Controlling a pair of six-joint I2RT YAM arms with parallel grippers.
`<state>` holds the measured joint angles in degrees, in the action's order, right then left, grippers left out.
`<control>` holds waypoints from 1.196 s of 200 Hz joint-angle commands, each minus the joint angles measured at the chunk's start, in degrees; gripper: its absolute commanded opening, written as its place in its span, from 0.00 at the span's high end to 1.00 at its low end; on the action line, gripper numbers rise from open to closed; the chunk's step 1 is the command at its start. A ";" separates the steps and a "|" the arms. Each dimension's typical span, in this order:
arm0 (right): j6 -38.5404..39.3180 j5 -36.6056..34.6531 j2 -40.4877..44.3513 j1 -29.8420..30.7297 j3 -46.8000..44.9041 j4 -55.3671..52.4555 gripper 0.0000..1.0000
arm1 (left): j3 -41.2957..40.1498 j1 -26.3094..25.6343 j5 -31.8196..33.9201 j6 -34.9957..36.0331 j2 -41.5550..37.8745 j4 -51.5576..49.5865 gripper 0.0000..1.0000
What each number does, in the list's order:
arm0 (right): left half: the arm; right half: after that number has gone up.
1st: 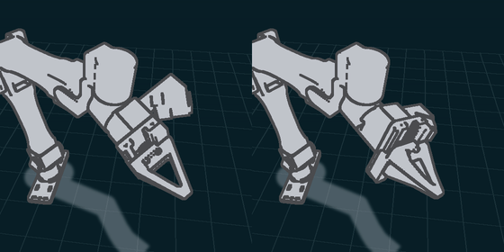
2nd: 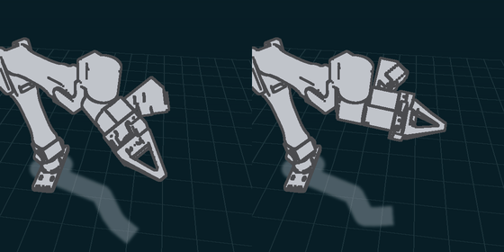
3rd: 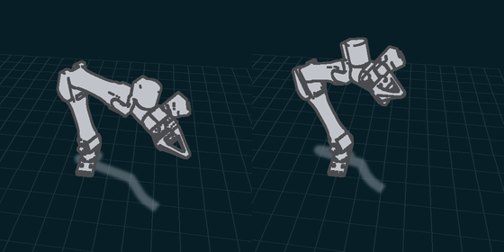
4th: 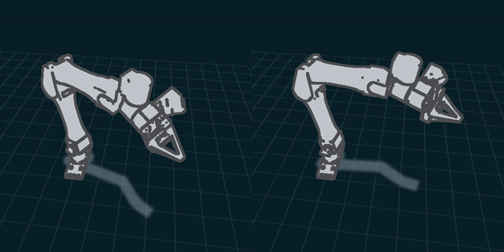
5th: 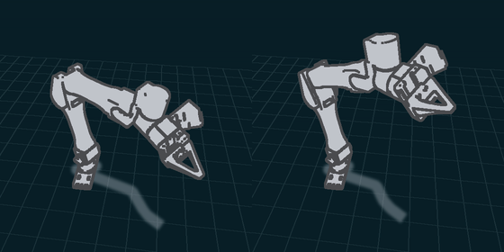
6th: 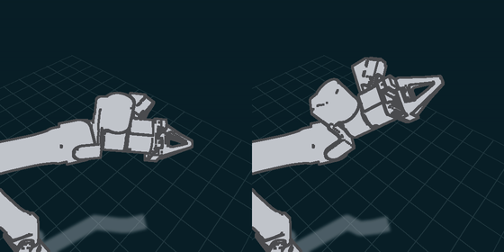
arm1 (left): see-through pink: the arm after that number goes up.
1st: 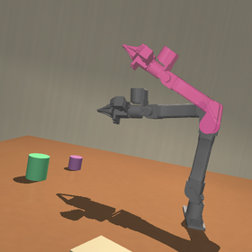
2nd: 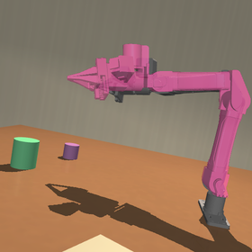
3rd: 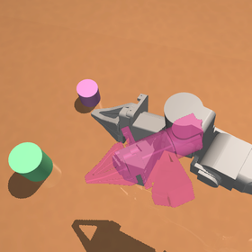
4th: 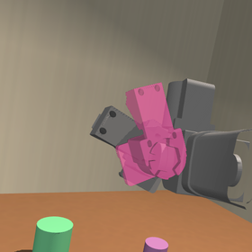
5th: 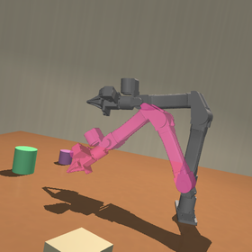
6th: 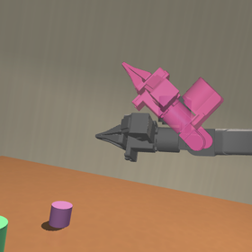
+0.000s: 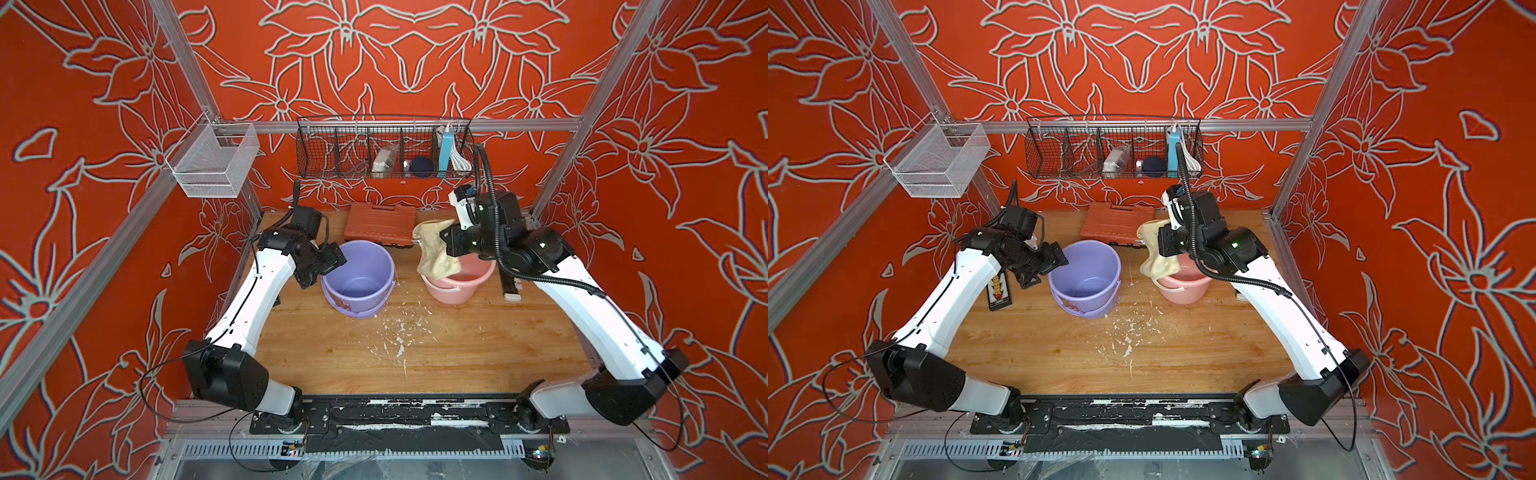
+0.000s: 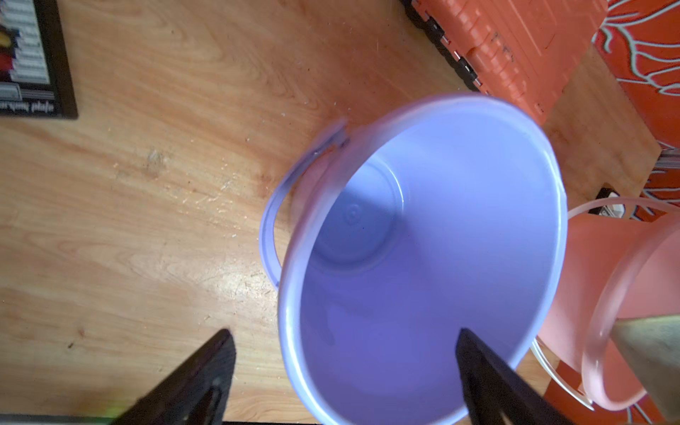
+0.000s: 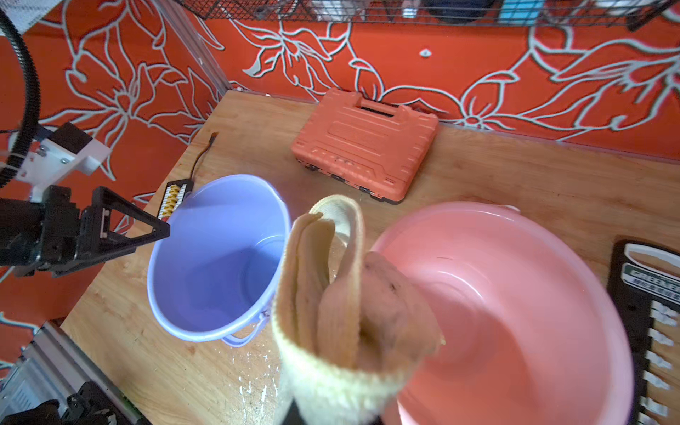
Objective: Wipe the inside of the bucket with a cloth
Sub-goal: Pick up the bucket from the center of the board.
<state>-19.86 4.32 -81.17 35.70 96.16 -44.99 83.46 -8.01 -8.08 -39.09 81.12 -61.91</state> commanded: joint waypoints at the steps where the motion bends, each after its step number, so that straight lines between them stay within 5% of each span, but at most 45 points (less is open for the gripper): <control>1: -1.19 -1.97 -1.28 1.79 1.96 1.77 1.00 | -3.31 0.20 -2.05 -1.29 -3.15 2.50 0.17; 31: -1.39 -2.73 -2.71 3.75 2.93 1.67 1.00 | -8.32 0.19 -4.45 -3.07 -4.47 5.16 0.30; 69: -1.50 -3.00 -3.89 4.87 3.94 1.24 1.00 | -11.29 0.21 -5.59 -3.27 -4.59 6.54 0.33; 112: -1.72 -3.18 -4.87 6.17 3.95 0.70 1.00 | -12.15 0.23 -7.40 -3.98 -3.46 8.71 0.54; 150: -2.03 -3.26 -4.77 6.57 3.09 1.16 1.00 | -12.07 0.14 -7.71 -3.27 -2.44 8.11 0.55; 191: -2.64 -2.69 -5.05 6.75 2.38 1.75 1.00 | -13.59 0.01 -7.99 -3.27 -2.84 8.48 0.75; 239: -2.93 -1.94 -5.23 6.82 1.91 1.80 1.00 | -13.40 -0.35 -8.53 -2.74 -1.71 8.20 0.79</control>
<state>-21.65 2.46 -85.91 42.15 98.54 -44.29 69.97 -8.01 -15.92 -42.57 78.54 -53.45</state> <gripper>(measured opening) 0.062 0.241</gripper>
